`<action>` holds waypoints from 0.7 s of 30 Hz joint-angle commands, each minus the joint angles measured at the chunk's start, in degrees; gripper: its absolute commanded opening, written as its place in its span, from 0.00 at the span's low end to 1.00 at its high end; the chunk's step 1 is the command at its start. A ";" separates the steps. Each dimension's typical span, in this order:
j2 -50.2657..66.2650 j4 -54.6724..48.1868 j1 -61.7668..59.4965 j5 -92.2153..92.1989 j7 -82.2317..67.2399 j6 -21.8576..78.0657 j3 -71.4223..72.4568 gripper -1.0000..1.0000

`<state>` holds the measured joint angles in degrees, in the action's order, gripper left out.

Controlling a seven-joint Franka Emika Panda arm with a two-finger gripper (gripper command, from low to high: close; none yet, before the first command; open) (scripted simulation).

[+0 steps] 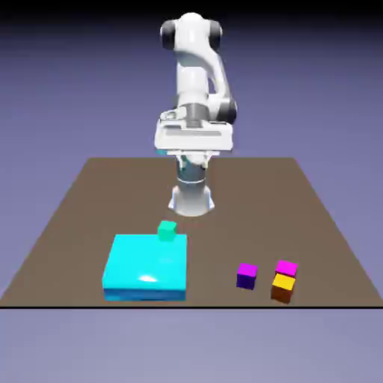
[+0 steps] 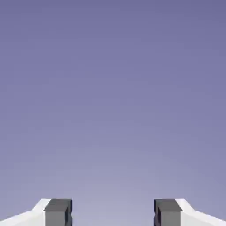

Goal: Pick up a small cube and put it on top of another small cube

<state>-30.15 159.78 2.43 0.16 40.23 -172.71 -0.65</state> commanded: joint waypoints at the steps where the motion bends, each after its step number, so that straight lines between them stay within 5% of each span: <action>1: 2.08 -1.02 1.45 0.13 -1.85 1.08 -0.54 0.50; 21: 43.61 -21.29 30.42 2.77 -38.74 22.61 -11.24 0.50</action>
<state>13.45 138.49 32.85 2.93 1.49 -150.10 -11.88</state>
